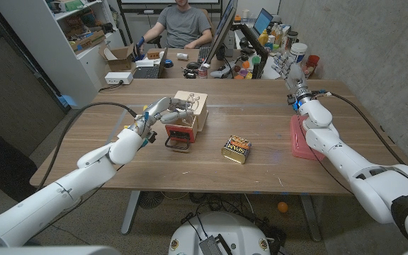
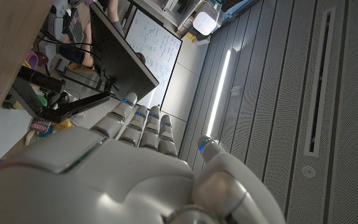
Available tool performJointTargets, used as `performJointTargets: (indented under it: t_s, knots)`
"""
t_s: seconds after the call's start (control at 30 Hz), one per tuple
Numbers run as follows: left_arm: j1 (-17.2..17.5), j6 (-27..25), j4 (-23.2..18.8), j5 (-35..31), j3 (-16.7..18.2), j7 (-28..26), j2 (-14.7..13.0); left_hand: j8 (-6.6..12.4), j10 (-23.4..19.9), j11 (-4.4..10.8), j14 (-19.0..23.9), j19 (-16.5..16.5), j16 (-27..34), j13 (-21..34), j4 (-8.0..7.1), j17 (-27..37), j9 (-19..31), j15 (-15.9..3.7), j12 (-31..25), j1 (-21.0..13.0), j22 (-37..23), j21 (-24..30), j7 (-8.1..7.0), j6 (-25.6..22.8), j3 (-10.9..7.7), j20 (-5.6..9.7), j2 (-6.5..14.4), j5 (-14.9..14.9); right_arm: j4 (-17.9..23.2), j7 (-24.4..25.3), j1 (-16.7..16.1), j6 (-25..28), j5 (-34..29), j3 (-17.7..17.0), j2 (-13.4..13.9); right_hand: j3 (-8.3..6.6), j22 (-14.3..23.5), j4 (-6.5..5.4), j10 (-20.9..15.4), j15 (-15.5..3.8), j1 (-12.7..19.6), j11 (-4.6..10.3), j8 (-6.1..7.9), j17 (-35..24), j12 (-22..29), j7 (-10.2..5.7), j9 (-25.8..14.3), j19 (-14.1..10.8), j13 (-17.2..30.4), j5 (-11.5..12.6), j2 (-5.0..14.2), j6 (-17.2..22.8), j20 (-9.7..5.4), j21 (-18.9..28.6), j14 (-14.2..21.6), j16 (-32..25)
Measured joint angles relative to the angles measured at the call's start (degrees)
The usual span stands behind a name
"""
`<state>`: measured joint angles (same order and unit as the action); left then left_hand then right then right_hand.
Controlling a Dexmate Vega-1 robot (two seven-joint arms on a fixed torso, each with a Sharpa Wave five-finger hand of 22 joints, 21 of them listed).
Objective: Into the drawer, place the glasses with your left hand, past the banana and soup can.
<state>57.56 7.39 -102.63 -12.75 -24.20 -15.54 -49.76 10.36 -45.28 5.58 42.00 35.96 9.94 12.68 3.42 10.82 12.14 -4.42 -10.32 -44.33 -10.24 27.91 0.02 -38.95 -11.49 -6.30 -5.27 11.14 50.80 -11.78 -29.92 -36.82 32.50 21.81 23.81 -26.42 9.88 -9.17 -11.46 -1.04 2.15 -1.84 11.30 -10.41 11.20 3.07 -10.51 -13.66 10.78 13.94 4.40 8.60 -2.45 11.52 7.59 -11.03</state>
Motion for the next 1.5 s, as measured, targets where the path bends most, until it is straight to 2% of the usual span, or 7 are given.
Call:
performJointTargets:
  t_s: [0.1, 0.23, 0.53, 0.7, 0.77, 1.13, 1.5]
  knots:
    - [0.10, 0.32, -0.07, 0.24, 0.17, 0.27, -0.11, 0.00, 3.88, -0.42, -2.82, -0.83, 0.00, 0.00, -0.03, 0.00, 0.00, 0.48, 0.00, 0.67, -0.05, -1.00, 0.36, 4.24, 0.61, -0.37, -0.67, 0.30, 0.53, 0.31, -0.23, 0.13, -0.16, -0.03, 0.15, 0.00, 0.00, 0.00, 0.00, 0.00, 0.00, 0.00, 0.00, 0.00, 0.00, 0.00, 0.00, 0.00, 0.00, 0.00, 0.00, 0.00, 0.00, 0.00, 0.00, 0.00]
    - [0.20, 0.89, -0.07, 0.55, 0.41, 0.33, -0.13, 0.00, 9.59, -1.91, -7.21, -2.78, 0.00, -0.17, -0.13, 0.27, 0.00, 1.06, 0.00, 1.53, -0.14, -2.50, 0.52, 9.27, 1.62, -1.08, -0.70, 0.95, 1.11, 0.63, -0.51, 0.25, -0.26, -0.07, 0.32, 0.00, 0.00, 0.00, 0.00, 0.00, 0.00, 0.00, 0.00, 0.00, 0.00, 0.00, 0.00, 0.00, 0.00, 0.00, 0.00, 0.00, 0.00, 0.00, 0.00, 0.00]
    - [0.20, 3.17, 1.02, 2.06, 0.91, 0.37, 0.51, 0.00, 14.51, -3.13, -11.27, -6.02, 0.00, -0.17, -0.57, 0.26, -0.01, 2.36, 0.00, 2.71, -0.31, -4.43, 0.89, 13.48, 2.11, -2.30, -0.58, 1.38, 2.33, 1.04, -0.90, 1.10, -0.30, -0.20, 0.76, 0.00, 0.00, 0.00, 0.00, 0.00, 0.00, 0.00, 0.00, 0.00, 0.00, 0.00, 0.00, 0.00, 0.00, 0.00, 0.00, 0.00, 0.00, 0.00, 0.00, 0.00]
    - [-0.19, 4.22, 1.60, 2.96, 1.49, 0.52, 0.93, 0.00, 15.28, -3.35, -12.02, -6.56, 0.00, -0.17, -0.81, 0.26, -0.01, 2.56, 0.00, 2.92, -0.31, -4.86, 0.58, 13.78, 2.35, -2.42, -0.37, 1.60, 2.50, 0.99, -0.63, 1.81, -0.23, -0.21, 0.84, 0.00, 0.00, 0.00, 0.00, 0.00, 0.00, 0.00, 0.00, 0.00, 0.00, 0.00, 0.00, 0.00, 0.00, 0.00, 0.00, 0.00, 0.00, 0.00, -0.01, 0.00]
    - [-0.40, 4.22, 1.79, 2.96, 1.74, 0.52, 1.14, 0.00, 15.77, -3.44, -12.87, -7.16, 0.00, -0.17, -0.81, 0.26, -0.01, 2.88, 0.00, 3.15, -0.31, -5.19, 0.89, 14.09, 2.35, -2.61, -0.15, 1.61, 2.50, 0.80, -0.63, 2.11, -0.18, -0.21, 0.84, 0.00, 0.00, 0.00, 0.00, 0.00, 0.00, 0.00, 0.00, 0.00, 0.00, 0.00, 0.00, 0.00, 0.00, 0.00, 0.00, 0.00, 0.00, 0.00, -0.01, 0.00]
    - [-0.61, 8.56, 3.17, 9.03, 3.90, 1.58, 2.55, 0.00, 16.90, -4.34, -13.74, -7.57, 0.16, -0.16, -1.04, 0.26, -0.02, 3.38, 0.00, 3.64, -0.30, -5.68, 1.30, 15.11, 2.59, -2.81, 0.35, 1.60, -0.39, -0.89, 2.68, 3.20, 0.08, 0.54, -0.28, 0.00, 0.00, 0.00, 0.00, 0.00, 0.00, 0.00, 0.00, 0.00, 0.00, 0.00, 0.00, 0.00, 0.00, 0.00, 0.00, 0.00, 0.00, 0.00, -0.01, 0.00]
    - [-0.32, 8.63, 0.65, 10.95, 6.45, 1.66, 2.60, 0.00, 17.12, -4.13, -14.02, -7.56, 0.68, -0.15, -1.04, 0.25, -0.02, 3.10, -0.50, 3.67, -0.30, -6.13, 1.62, 15.43, 2.58, -2.81, 0.39, 1.60, -1.45, -2.82, 5.94, 3.58, -0.72, 1.39, -0.97, 0.00, 0.00, 0.00, 0.00, 0.00, 0.00, 0.00, 0.00, 0.00, 0.00, 0.00, 0.00, 0.00, 0.00, 0.00, 0.00, 0.00, 0.00, 0.00, -0.01, 0.00]
